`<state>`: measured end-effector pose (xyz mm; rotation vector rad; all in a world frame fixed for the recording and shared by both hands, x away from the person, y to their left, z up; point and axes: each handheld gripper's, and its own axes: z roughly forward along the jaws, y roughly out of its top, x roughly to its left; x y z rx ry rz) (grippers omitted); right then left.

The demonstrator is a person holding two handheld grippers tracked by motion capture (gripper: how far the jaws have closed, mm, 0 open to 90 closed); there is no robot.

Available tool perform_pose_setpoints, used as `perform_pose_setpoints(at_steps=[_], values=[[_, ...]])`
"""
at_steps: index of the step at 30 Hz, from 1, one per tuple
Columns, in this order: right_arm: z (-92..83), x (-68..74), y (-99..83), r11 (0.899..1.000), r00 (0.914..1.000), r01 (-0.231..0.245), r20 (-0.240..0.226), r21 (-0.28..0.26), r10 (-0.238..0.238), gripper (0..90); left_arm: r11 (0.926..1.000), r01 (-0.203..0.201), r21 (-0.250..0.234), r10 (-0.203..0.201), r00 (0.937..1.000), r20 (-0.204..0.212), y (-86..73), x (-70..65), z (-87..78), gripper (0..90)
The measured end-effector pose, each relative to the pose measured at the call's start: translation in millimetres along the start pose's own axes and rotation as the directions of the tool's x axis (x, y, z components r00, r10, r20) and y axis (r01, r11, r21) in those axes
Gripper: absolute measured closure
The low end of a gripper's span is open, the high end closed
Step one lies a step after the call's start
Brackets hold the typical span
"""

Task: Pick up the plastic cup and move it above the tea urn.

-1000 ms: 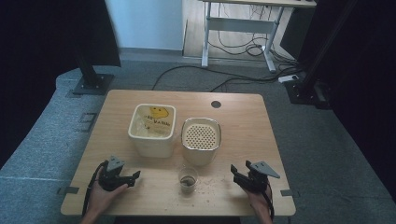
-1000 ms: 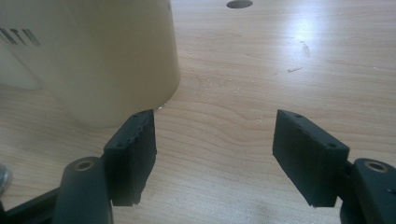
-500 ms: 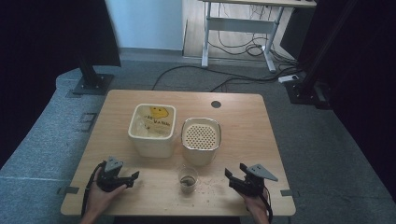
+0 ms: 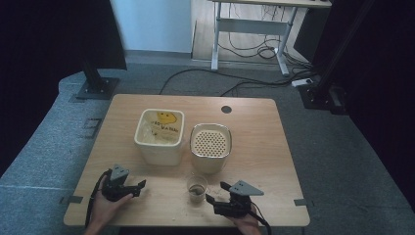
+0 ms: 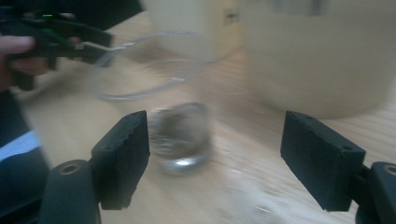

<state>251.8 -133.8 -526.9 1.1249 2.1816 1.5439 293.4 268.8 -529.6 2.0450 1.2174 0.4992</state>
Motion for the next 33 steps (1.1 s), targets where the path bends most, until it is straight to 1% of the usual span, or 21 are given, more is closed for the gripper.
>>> perform_pose_setpoints(at_steps=[1, 3, 6, 9, 10, 11, 13, 14, 15, 17, 18, 20, 23, 26, 27, 28, 29, 31, 32, 33], values=[[5.5, 6.3, 0.2, 1.000, 0.9996, 0.008, -0.029, 0.004, -0.008, 22.9, 1.0000, -0.001, 0.001, 0.001, 1.0000, 0.000, -0.1, -0.2, 0.3, 18.6], [11.0, 11.1, 0.4, 1.000, 0.9986, 0.015, -0.050, 0.008, -0.014, 22.7, 1.0000, 0.000, 0.002, 0.000, 1.0000, -0.001, -0.2, -0.1, 0.3, 18.6], [21.7, 17.9, 1.8, 0.999, 0.9974, 0.027, -0.067, 0.017, -0.025, 21.5, 1.0000, -0.002, 0.004, 0.002, 1.0000, -0.001, -0.4, 0.2, 0.8, 18.6], [34.9, 22.9, 4.0, 0.998, 0.9965, 0.056, -0.063, 0.029, -0.054, 21.3, 1.0000, -0.001, 0.007, 0.001, 1.0000, 0.001, -0.6, 0.2, 1.6, 18.6], [39.7, 23.6, 4.2, 0.998, 0.9965, 0.058, -0.063, 0.036, -0.055, 21.4, 1.0000, -0.001, 0.007, 0.001, 1.0000, 0.000, -0.7, 0.2, 1.5, 18.6], [39.7, 23.6, 4.2, 0.998, 0.9965, 0.058, -0.063, 0.036, -0.055, 21.4, 1.0000, -0.001, 0.007, 0.001, 1.0000, 0.000, -0.7, 0.2, 1.5, 18.6], [47.4, 24.8, 4.4, 0.996, 0.9959, 0.072, -0.058, 0.043, -0.069, 23.8, 1.0000, 0.001, 0.005, -0.001, 1.0000, 0.000, -1.0, 0.4, 1.3, 18.6], [50.1, 25.4, 4.6, 0.996, 0.9961, 0.076, -0.049, 0.042, -0.074, 25.4, 1.0000, 0.000, 0.006, 0.000, 1.0000, 0.000, -1.1, 0.6, 1.4, 18.6], [53.6, 25.6, 5.3, 0.996, 0.9960, 0.079, -0.042, 0.028, -0.078, 27.7, 1.0000, -0.003, 0.008, 0.003, 1.0000, -0.001, -1.2, 1.0, 1.4, 18.6], [56.1, 26.3, 5.9, 0.996, 0.9956, 0.088, -0.036, 0.021, -0.087, 29.1, 0.9999, -0.002, 0.013, 0.002, 1.0000, -0.003, -1.4, 1.3, 2.1, 18.6], [56.1, 26.3, 5.9, 0.996, 0.9956, 0.088, -0.036, 0.021, -0.087, 29.1, 0.9999, -0.002, 0.013, 0.002, 1.0000, -0.003, -1.4, 1.3, 2.1, 18.6], [56.8, 26.7, 6.0, 0.994, 0.9936, 0.109, -0.030, 0.016, -0.109, 32.6, 0.9999, -0.005, 0.014, 0.005, 1.0000, -0.002, -1.6, 1.0, 2.0, 18.6], [54.7, 24.8, 6.4, 0.994, 0.9939, 0.108, -0.024, 0.011, -0.107, 35.1, 0.9999, -0.006, 0.014, 0.006, 1.0000, -0.003, -1.7, 1.0, 1.9, 18.6], [48.6, 20.7, 9.0, 0.997, 0.9969, 0.079, -0.006, -0.022, -0.079, 37.0, 0.9999, -0.005, 0.013, 0.005, 1.0000, -0.003, -1.8, 1.2, 1.8, 18.7], [48.6, 20.7, 9.0, 0.997, 0.9969, 0.079, -0.006, -0.022, -0.079, 37.0, 0.9999, -0.005, 0.015, 0.005, 1.0000, -0.003, -1.9, 1.3, 1.7, 18.7], [45.4, 18.9, 10.7, 0.997, 0.9975, 0.070, -0.001, -0.034, -0.070, 37.2, 0.9999, -0.007, 0.015, 0.007, 1.0000, -0.002, -2.0, 1.3, 1.7, 18.7], [38.6, 14.7, 13.6, 0.997, 0.9984, 0.055, 0.018, -0.055, -0.054, 37.6, 0.9998, -0.009, 0.016, 0.009, 1.0000, -0.004, -2.1, 1.4, 1.9, 18.7], [34.9, 9.8, 15.1, 0.997, 0.9983, 0.046, 0.038, -0.057, -0.044, 38.0, 0.9998, -0.009, 0.018, 0.009, 1.0000, -0.002, -1.9, 1.7, 2.5, 18.7], [34.9, 9.8, 15.1, 0.997, 0.9983, 0.046, 0.038, -0.057, -0.044, 38.0, 0.9998, -0.009, 0.018, 0.009, 1.0000, -0.002, -1.9, 1.7, 2.5, 18.7], [32.8, 5.6, 15.3, 0.997, 0.9981, 0.042, 0.047, -0.059, -0.039, 38.1, 0.9998, -0.007, 0.018, 0.007, 1.0000, -0.002, -1.8, 1.8, 2.6, 18.7]])
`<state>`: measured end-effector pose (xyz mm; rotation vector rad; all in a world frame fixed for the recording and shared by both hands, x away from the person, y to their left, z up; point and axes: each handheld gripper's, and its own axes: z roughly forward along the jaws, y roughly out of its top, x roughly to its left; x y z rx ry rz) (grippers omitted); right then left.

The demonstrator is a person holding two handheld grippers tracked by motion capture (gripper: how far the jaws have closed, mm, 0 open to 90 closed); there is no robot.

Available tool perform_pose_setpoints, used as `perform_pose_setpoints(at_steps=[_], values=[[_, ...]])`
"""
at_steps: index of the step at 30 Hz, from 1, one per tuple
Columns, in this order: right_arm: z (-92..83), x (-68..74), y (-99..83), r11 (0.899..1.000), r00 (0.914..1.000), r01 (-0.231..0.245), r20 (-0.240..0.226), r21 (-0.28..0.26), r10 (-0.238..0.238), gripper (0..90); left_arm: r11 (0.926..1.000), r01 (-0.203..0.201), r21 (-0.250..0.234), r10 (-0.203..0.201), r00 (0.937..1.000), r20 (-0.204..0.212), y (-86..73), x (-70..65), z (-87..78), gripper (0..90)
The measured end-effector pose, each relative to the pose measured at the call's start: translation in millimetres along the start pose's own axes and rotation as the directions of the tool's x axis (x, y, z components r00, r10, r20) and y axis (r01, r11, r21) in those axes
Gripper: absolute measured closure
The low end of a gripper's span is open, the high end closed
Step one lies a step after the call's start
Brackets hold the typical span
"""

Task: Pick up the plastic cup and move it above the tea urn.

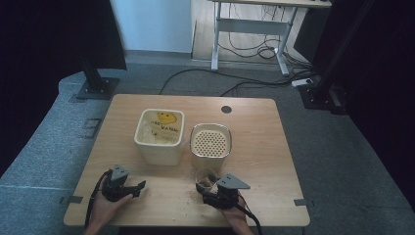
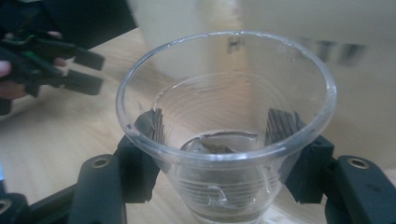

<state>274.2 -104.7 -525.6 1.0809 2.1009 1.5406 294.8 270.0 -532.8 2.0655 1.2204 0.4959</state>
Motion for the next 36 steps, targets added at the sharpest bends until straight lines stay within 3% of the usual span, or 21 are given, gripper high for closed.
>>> perform_pose_setpoints(at_steps=[1, 5, 13, 19, 25, 30, 36], values=[[-2.6, -6.7, 0.1, 1.000, 0.9995, -0.012, 0.029, 0.002, 0.012, 38.2, 1.0000, 0.004, -0.004, -0.004, 1.0000, 0.000, -0.1, 0.1, -0.6, 18.7], [-8.2, -16.9, -0.2, 1.000, 0.9979, -0.031, 0.057, -0.003, 0.031, 38.2, 0.9999, 0.006, -0.010, -0.006, 1.0000, 0.000, -0.3, 1.2, -2.1, 18.8], [-33.7, -34.1, 7.2, 0.995, 0.9897, -0.070, 0.120, -0.076, 0.079, 38.0, 1.0000, 0.003, 0.001, -0.003, 1.0000, 0.000, -0.2, 1.9, 0.6, 18.8], [-58.4, -48.5, 20.9, 0.981, 0.9767, -0.100, 0.172, -0.167, 0.129, 38.1, 0.9999, -0.008, 0.007, 0.007, 0.9999, 0.007, -0.5, 1.4, 2.0, 18.8], [-69.7, -57.5, 29.8, 0.970, 0.9675, -0.113, 0.199, -0.215, 0.157, 38.1, 1.0000, -0.003, 0.009, 0.003, 1.0000, 0.006, -0.4, 2.4, 2.4, 18.8], [-72.3, -62.0, 34.4, 0.974, 0.9621, -0.086, 0.236, -0.211, 0.136, 38.2, 0.9999, -0.006, 0.014, 0.006, 1.0000, 0.005, -0.4, 1.7, 2.4, 18.8], [-74.4, -67.7, 40.0, 0.970, 0.9593, -0.105, 0.235, -0.219, 0.157, 38.3, 0.9999, -0.006, 0.015, 0.006, 1.0000, 0.007, -0.2, 1.2, 3.3, 18.8]])
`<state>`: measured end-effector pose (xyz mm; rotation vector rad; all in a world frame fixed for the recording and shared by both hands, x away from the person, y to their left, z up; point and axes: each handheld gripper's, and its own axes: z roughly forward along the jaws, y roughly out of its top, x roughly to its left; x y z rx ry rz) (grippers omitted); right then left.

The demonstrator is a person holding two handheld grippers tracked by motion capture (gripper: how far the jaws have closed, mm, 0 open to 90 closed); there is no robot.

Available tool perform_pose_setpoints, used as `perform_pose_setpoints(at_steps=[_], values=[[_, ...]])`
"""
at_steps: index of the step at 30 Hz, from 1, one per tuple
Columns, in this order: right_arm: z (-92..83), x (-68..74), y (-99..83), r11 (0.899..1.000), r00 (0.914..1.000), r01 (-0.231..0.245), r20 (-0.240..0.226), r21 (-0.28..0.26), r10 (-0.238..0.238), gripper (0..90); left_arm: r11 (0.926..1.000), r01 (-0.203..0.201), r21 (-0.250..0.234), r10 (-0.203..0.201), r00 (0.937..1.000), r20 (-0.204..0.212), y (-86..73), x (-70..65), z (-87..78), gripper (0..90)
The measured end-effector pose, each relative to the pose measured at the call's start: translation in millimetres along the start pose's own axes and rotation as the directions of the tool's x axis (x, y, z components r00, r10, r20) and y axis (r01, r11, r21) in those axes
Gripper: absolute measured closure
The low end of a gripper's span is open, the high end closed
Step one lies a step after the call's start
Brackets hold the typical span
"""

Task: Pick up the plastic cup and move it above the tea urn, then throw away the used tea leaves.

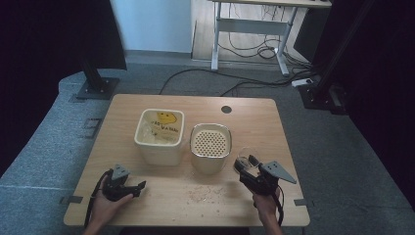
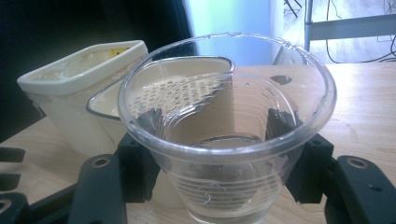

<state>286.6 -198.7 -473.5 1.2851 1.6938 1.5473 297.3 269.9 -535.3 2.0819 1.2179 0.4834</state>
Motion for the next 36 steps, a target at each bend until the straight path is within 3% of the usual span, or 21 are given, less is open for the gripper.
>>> perform_pose_setpoints(at_steps=[6, 10, 14, 18, 36], values=[[1.6, -1.4, 6.3, 1.000, 0.9999, 0.011, 0.007, -0.002, -0.011, 38.4, 1.0000, 0.006, 0.003, -0.006, 1.0000, 0.001, 0.8, 0.8, 2.1, 18.9], [2.0, -2.8, 19.7, 0.999, 0.9996, 0.025, 0.016, -0.022, -0.025, 38.5, 1.0000, 0.003, 0.003, -0.003, 1.0000, 0.002, 0.6, 0.2, 1.9, 18.8], [3.6, -1.3, 36.2, 0.998, 0.9974, 0.064, 0.036, -0.029, -0.063, 38.6, 1.0000, 0.001, 0.001, -0.001, 1.0000, 0.001, 0.5, 0.1, 0.6, 18.9], [8.9, 3.4, 52.8, 0.995, 0.9911, 0.103, 0.086, -0.015, -0.102, 38.7, 1.0000, 0.002, 0.003, -0.002, 1.0000, 0.004, 0.5, 0.4, 0.5, 18.9], [32.0, 8.9, 60.9, 0.989, 0.9819, 0.140, 0.122, 0.045, -0.145, 38.6, 1.0000, -0.004, 0.006, 0.004, 1.0000, -0.004, -0.7, -1.8, -0.8, 18.9]])
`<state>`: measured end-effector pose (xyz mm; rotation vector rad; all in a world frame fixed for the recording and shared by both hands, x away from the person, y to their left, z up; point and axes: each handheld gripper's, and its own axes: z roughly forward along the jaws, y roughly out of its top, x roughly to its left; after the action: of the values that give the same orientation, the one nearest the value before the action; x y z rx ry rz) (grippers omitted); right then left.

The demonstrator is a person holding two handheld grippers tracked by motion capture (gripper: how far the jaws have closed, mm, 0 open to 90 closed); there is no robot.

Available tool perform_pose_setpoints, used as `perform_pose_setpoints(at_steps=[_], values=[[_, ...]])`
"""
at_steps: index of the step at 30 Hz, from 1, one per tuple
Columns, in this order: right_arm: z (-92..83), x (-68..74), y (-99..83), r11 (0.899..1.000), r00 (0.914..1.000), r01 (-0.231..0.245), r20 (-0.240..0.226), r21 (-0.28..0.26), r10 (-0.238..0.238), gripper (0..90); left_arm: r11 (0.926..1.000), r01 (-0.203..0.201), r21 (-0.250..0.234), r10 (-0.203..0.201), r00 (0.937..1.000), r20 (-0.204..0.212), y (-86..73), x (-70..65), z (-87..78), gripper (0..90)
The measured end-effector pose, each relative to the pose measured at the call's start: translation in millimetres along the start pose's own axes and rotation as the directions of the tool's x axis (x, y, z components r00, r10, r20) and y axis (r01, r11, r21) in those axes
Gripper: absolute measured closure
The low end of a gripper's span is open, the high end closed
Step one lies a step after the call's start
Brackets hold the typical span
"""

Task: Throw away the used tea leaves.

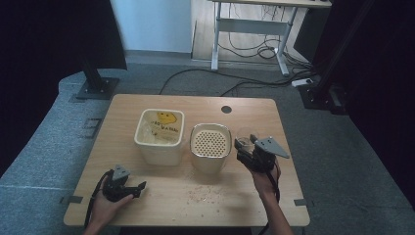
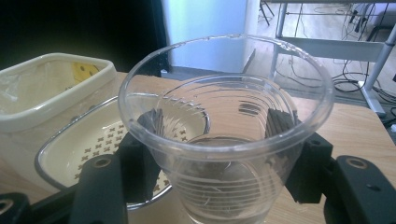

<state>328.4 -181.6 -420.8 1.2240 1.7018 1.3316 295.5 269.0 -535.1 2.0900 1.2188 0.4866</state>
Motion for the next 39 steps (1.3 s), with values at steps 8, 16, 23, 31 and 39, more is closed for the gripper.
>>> perform_pose_setpoints(at_steps=[8, 16, 23, 31, 39], values=[[4.8, -1.2, 5.5, 1.000, 0.9990, 0.028, -0.035, 0.007, -0.028, 38.6, 1.0000, 0.000, -0.001, 0.000, 1.0000, -0.001, -0.4, 0.7, -0.6, 19.0], [12.7, 0.7, 12.9, 0.996, 0.9957, 0.080, -0.050, 0.036, -0.078, 38.6, 1.0000, 0.004, -0.002, -0.004, 1.0000, 0.000, -0.6, 1.7, -1.5, 19.0], [15.2, 5.0, 20.0, 0.993, 0.9940, 0.107, -0.030, 0.055, -0.105, 38.6, 1.0000, 0.008, -0.004, -0.008, 1.0000, -0.001, -1.4, 1.9, -2.0, 19.0], [21.6, 9.2, 25.9, 0.985, 0.9897, 0.140, 0.016, 0.101, -0.142, 38.7, 1.0000, 0.009, -0.002, -0.009, 1.0000, -0.001, -1.7, 2.4, -1.4, 19.2], [32.2, 20.5, 35.8, 0.942, 0.9534, 0.282, 0.058, 0.180, -0.296, 38.8, 1.0000, 0.006, 0.003, -0.006, 1.0000, 0.000, -1.7, 1.8, -0.9, 19.2]])
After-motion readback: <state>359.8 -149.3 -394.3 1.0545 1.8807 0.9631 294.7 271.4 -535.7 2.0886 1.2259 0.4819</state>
